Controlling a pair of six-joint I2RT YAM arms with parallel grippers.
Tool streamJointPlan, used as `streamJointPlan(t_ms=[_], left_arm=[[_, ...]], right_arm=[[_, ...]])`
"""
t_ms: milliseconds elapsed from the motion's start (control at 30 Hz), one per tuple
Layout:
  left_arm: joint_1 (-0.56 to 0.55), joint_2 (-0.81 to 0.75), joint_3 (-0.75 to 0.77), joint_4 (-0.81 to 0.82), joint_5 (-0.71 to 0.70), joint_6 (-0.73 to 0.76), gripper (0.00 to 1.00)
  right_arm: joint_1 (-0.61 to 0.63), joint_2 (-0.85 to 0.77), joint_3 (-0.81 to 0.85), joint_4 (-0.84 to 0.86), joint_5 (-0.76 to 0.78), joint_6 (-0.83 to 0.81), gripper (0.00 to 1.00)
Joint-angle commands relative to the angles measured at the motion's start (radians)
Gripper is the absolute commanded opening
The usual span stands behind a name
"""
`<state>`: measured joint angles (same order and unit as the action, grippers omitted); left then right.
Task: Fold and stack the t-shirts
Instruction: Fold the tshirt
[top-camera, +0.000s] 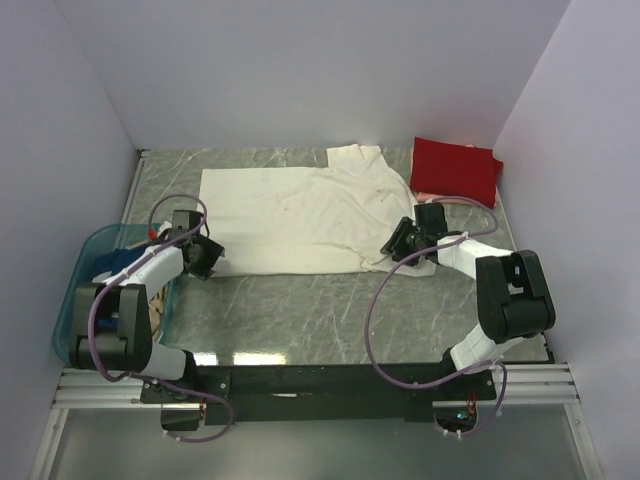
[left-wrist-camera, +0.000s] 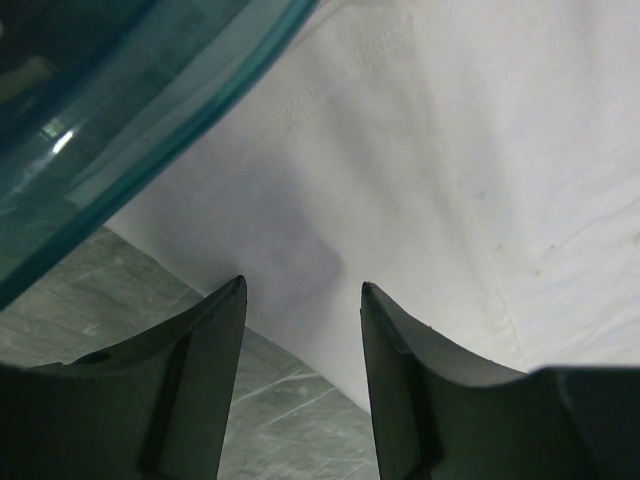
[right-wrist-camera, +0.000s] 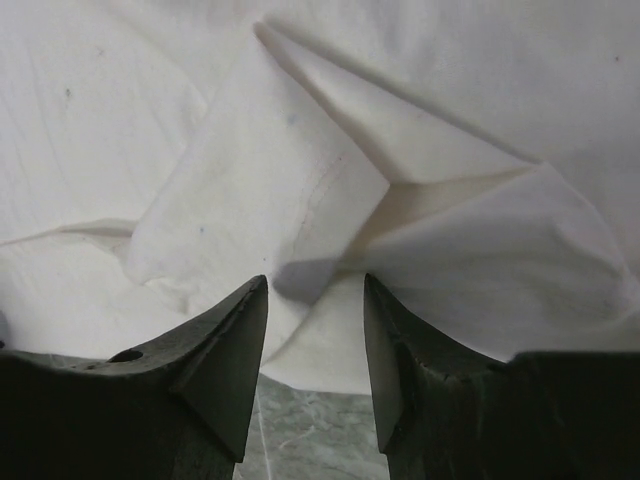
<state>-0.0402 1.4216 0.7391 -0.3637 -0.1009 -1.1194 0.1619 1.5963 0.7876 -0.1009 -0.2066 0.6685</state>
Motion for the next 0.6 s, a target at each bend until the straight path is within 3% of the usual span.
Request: streamJointPlan(t_ms=[0,400,567], left_arm=[[0.025,-0.020,-0.023,-0.020,-0.014,0.009,0.55],[0.031,-0.027,-0.035,-0.018,-0.016,0.015,0.55],[0.031,-0.029,-0.034,-0.021,-0.016,0.016,0.54]], right_arm=[[0.016,0.004,0.036,0.052,0.003,0.025,0.50],[0.030,0.042,0.035,0.092,-0.017,0.052,0.33],[0.031,0.054,0.081,0.092,-0.022,0.057,0.18]])
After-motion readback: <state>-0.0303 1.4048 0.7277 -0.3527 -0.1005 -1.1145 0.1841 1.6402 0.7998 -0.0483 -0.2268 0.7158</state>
